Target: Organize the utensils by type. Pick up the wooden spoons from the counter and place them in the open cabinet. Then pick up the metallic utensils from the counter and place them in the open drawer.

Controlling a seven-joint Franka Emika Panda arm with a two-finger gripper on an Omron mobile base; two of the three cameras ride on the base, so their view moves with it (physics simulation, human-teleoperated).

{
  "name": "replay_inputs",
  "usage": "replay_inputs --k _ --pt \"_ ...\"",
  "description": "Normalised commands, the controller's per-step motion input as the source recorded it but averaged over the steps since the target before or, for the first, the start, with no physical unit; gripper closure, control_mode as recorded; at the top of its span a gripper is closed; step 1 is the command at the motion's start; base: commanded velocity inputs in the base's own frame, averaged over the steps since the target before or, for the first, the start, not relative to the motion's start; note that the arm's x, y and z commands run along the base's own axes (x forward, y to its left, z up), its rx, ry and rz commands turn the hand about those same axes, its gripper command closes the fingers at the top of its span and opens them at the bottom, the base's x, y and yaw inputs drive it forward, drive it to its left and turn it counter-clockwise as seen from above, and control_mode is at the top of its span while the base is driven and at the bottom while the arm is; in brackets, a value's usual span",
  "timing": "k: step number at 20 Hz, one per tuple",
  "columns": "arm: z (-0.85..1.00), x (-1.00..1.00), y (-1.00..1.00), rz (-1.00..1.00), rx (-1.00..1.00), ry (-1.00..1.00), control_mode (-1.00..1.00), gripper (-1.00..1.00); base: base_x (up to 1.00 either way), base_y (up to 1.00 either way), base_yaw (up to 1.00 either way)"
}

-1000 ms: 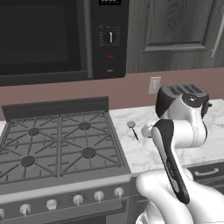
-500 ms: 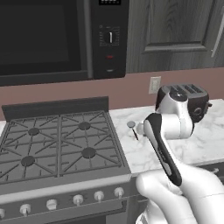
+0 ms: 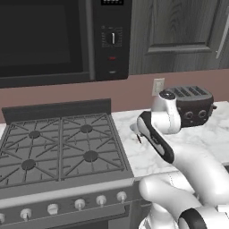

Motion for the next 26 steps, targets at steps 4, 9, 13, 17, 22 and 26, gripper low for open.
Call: replay_inputs --k 4,9,13,17,22,26 --pt "-0.31 0.52 0.00 0.00 0.00 0.01 -1.00 -1.00 0.00 0.00 0.00" --pt "-0.34 0.48 0.00 0.00 0.00 0.02 -1.00 -1.00 0.00 0.00 0.00" --pt "-0.41 0.44 0.00 0.00 0.00 0.02 -1.00 -1.00 0.00 0.00 0.00" --pt "-0.42 0.41 -0.03 0.00 0.00 0.02 -1.00 -1.00 0.00 0.00 0.00" --pt "-0.25 0.41 -0.06 0.00 0.00 0.01 -1.00 -1.00 0.00 0.00 0.00" --pt "-0.12 0.39 -0.05 0.00 0.00 0.00 -1.00 -1.00 0.00 0.00 0.00"
